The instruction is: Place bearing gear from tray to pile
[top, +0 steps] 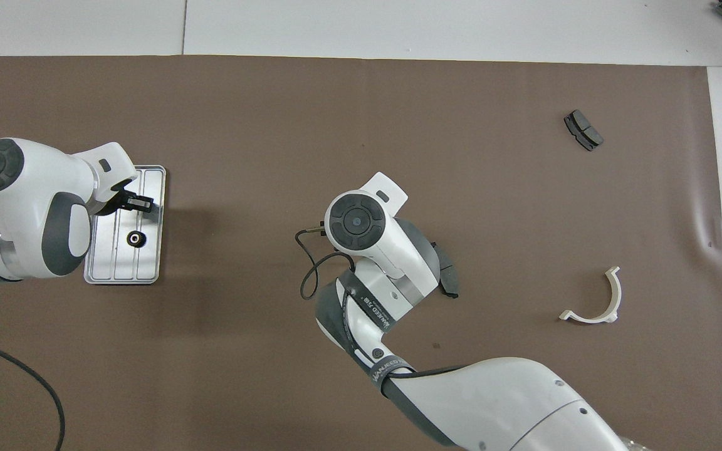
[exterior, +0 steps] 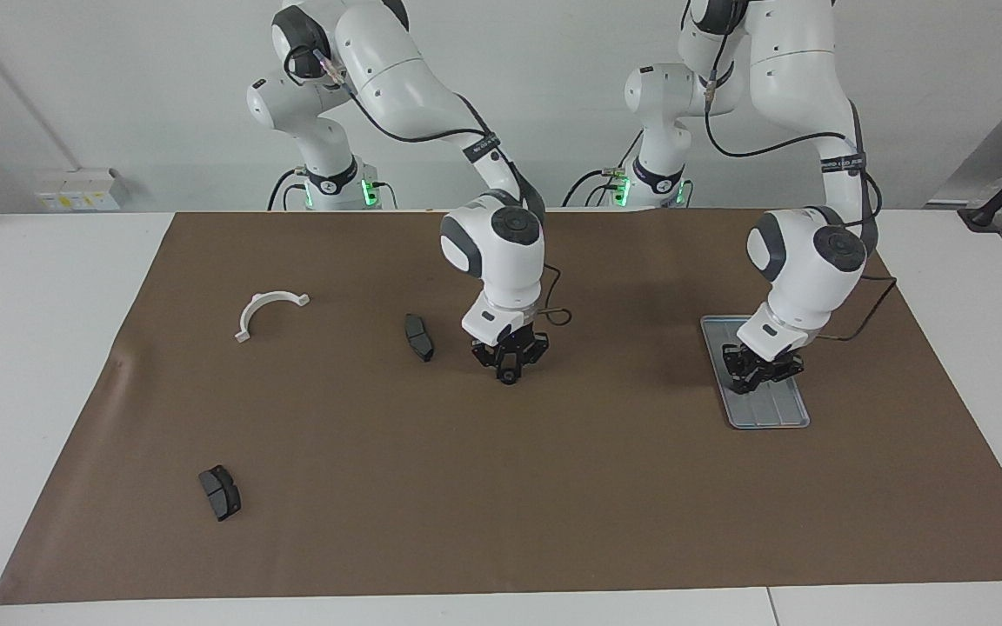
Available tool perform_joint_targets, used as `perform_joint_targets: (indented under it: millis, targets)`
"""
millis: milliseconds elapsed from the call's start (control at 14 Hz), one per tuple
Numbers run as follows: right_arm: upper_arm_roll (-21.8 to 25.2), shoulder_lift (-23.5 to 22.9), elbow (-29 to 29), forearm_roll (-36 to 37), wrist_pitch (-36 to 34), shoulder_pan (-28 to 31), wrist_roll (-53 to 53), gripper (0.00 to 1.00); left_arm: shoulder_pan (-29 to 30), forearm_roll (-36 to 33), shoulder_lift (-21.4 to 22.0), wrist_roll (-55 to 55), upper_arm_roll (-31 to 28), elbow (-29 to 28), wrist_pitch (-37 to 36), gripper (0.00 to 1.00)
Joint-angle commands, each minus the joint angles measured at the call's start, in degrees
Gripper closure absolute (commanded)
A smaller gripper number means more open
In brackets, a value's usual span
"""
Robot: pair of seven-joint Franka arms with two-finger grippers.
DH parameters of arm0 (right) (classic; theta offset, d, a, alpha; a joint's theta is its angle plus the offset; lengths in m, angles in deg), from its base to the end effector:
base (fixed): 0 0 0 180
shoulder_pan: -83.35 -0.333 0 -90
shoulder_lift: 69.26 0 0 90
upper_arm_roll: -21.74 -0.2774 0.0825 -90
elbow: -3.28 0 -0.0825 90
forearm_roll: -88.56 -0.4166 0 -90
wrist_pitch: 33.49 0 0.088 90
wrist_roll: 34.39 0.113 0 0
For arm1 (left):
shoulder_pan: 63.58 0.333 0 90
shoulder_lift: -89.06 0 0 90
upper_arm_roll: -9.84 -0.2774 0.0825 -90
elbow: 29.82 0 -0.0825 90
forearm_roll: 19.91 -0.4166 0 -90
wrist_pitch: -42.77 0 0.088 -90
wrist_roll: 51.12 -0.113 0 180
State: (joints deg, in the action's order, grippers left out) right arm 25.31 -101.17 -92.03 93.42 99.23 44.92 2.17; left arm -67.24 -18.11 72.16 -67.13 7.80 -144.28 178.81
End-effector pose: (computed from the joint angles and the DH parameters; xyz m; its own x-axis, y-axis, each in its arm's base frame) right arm 0.5711 0.3994 0.2353 0.9902 0.0373 0.1343 0.0342 -0.9991 0.0252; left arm 0.6235 -0.0183 0.2557 0.9555 -0.2834 0.0822 -0.2836 -0.9589 -0.0098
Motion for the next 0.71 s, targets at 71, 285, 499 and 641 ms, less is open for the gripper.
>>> perform_joint_targets:
  millis: [71,285,499,641]
  targets:
    - [-0.40,5.78,0.13,0.94,-4.04,5.36,-2.18,1.00,-0.29,-0.48,0.12,4.03,0.37,4.86,-5.78,1.00]
    - [-0.40,10.71,-0.84,0.86,-8.52,12.38,-10.94,1.00,-4.85,-0.48,0.91,15.61,0.81,6.17,-8.58,1.00]
    - [-0.40,12.83,-0.93,0.42,-11.25,19.42,-20.71,1.00,-14.15,-0.57,1.35,31.07,0.72,6.53,-11.50,1.00]
    - [-0.40,13.18,-2.41,0.42,-11.17,23.81,-26.68,1.00,-20.13,-0.57,1.44,41.62,0.90,6.44,-10.80,1.00]
